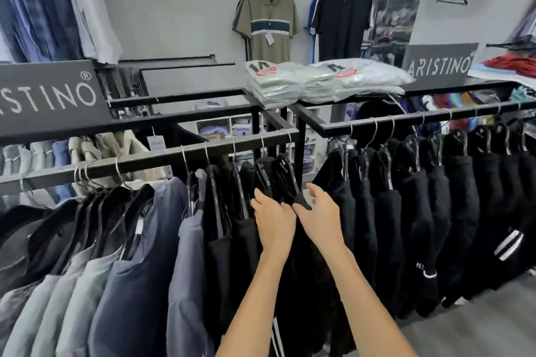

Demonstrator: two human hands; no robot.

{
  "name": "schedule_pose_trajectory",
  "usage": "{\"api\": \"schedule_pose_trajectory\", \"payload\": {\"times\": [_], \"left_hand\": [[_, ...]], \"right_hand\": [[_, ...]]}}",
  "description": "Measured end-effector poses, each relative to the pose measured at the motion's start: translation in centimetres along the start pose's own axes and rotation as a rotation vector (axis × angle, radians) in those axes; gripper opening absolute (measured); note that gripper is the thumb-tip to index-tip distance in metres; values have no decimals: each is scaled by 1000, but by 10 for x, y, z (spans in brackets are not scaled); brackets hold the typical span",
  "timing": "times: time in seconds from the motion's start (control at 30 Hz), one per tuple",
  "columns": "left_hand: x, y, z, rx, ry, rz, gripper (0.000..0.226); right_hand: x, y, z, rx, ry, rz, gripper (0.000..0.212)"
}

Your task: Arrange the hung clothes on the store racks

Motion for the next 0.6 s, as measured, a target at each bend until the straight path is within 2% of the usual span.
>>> {"api": "schedule_pose_trajectory", "payload": {"times": [0.1, 0.2, 0.3, 0.5, 0.6], "left_hand": [[-13, 9, 3, 0, -12, -37, 55], [-21, 18, 10, 5, 27, -72, 54], [-21, 26, 10, 26, -1, -114, 53], [-9, 33, 3, 101, -91, -137, 51], [-8, 31, 0, 129, -98, -146, 50]], "right_hand": [[3, 22, 10, -194, 30, -8, 65], [10, 36, 22, -292, 37, 30, 46], [17, 43, 28, -370, 64, 104, 42], [17, 34, 27, -282, -17, 253, 50], [18, 32, 27, -236, -7, 291, 48]]}}
Point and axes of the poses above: each hand's wrist, its own z-axis towards the middle knuckle, its own y-axis out of the palm, x = y × z, the point moved 4 cm from there along z, towards the middle knuckle, and after that the axes turned 9 degrees about x, right-handed, at the moved point
